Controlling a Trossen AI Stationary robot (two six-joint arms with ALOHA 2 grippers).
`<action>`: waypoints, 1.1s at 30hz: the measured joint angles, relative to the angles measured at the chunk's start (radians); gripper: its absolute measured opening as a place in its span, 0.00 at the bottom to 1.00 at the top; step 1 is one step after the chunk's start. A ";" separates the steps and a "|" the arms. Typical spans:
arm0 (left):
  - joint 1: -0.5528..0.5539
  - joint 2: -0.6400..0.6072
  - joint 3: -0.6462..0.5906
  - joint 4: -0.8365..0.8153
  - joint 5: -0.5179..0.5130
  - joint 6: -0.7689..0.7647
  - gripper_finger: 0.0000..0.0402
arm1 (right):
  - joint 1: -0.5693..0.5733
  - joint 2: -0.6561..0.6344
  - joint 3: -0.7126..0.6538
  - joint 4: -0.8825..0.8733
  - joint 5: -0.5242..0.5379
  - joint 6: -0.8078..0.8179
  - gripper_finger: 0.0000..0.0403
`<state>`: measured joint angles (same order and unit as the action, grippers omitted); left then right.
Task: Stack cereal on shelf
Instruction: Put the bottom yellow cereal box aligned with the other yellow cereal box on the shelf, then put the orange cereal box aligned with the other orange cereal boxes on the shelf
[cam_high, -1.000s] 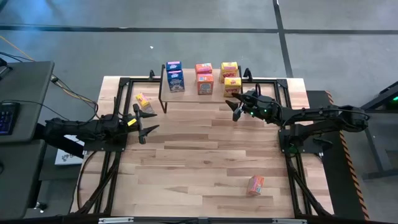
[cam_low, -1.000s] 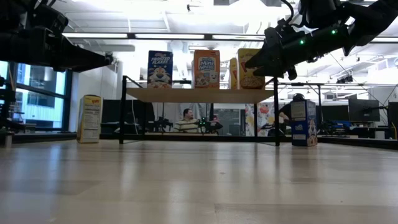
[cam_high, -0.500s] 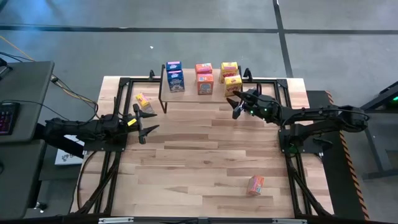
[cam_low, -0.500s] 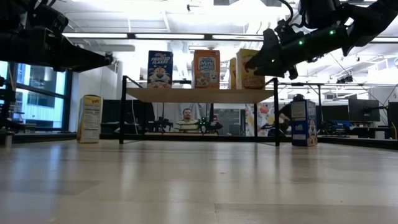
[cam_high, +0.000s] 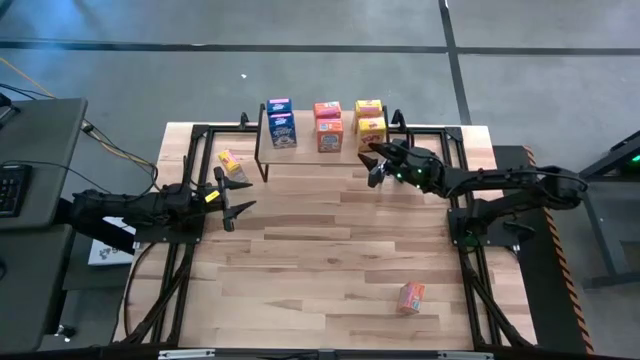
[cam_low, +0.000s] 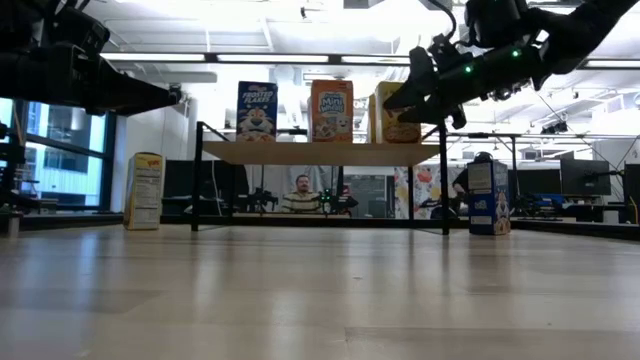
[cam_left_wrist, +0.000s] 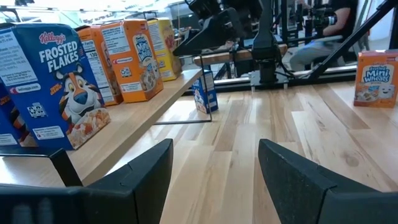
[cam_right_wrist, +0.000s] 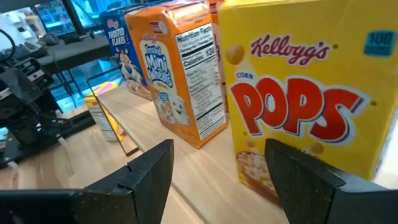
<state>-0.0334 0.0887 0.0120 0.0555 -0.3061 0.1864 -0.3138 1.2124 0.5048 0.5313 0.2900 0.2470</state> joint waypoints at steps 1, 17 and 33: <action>0.000 0.000 0.000 0.000 0.000 0.000 0.57 | 0.000 0.001 0.008 -0.014 -0.004 0.006 0.61; 0.000 0.000 0.000 0.000 0.000 0.000 0.57 | 0.055 -0.003 0.023 -0.047 0.015 0.026 0.61; 0.000 0.000 0.000 0.000 0.000 0.000 0.57 | 0.150 -0.172 0.022 -0.101 -0.243 -0.039 0.61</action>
<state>-0.0331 0.0887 0.0120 0.0555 -0.3060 0.1864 -0.1637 1.0401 0.5270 0.4303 0.0475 0.2080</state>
